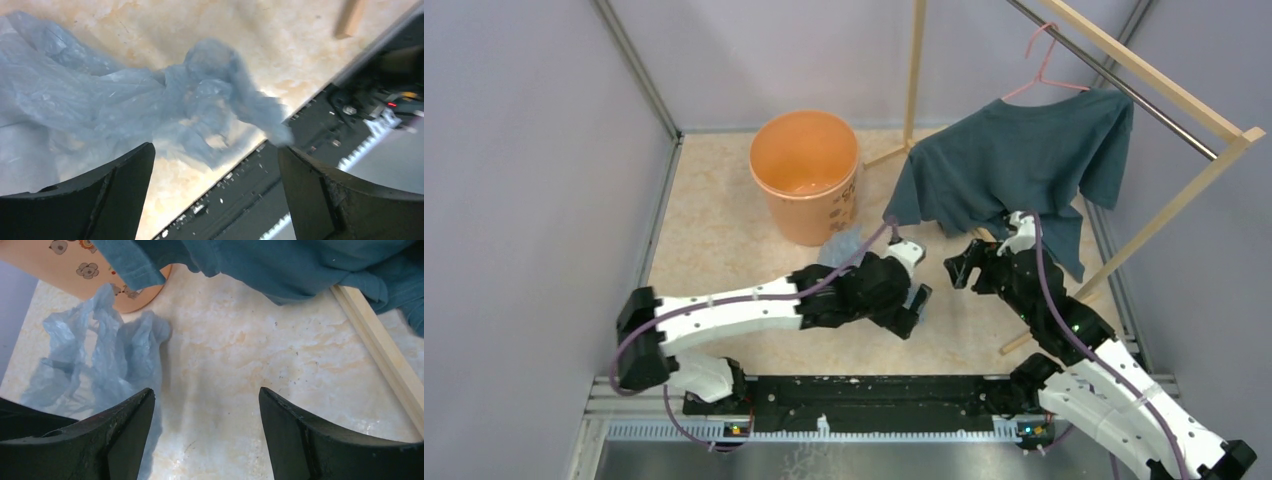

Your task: Put the trash bags into the trash bin

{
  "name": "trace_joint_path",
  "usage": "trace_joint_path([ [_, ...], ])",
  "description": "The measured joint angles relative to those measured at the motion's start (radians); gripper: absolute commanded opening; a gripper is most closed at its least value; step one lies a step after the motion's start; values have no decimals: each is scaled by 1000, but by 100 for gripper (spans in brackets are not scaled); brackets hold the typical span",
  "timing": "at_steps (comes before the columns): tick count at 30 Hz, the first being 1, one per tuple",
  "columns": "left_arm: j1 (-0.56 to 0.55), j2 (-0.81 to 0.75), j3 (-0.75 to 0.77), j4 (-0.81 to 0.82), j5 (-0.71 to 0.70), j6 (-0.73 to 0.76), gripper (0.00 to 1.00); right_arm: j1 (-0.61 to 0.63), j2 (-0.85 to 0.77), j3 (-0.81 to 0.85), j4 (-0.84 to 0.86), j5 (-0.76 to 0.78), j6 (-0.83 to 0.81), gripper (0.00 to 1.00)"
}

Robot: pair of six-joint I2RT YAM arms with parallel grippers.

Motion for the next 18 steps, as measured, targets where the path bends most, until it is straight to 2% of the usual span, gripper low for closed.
trace_joint_path([
  [3,1,-163,-75,43,63,-7,98,0,3,0,2,-38,10,82],
  [6,0,-284,-80,56,87,-15,98,-1,20,-7,47,-176,-12,86],
  [10,1,-409,-86,44,42,-48,98,0,129,-15,132,-396,-29,87],
  [13,7,-474,-123,31,-3,-89,98,23,238,-23,169,-493,-32,87],
  [16,17,-495,-179,9,-47,-134,98,143,340,-23,162,-485,-45,88],
  [18,23,-483,-209,-12,-75,-165,98,269,390,-14,147,-416,-51,85],
])
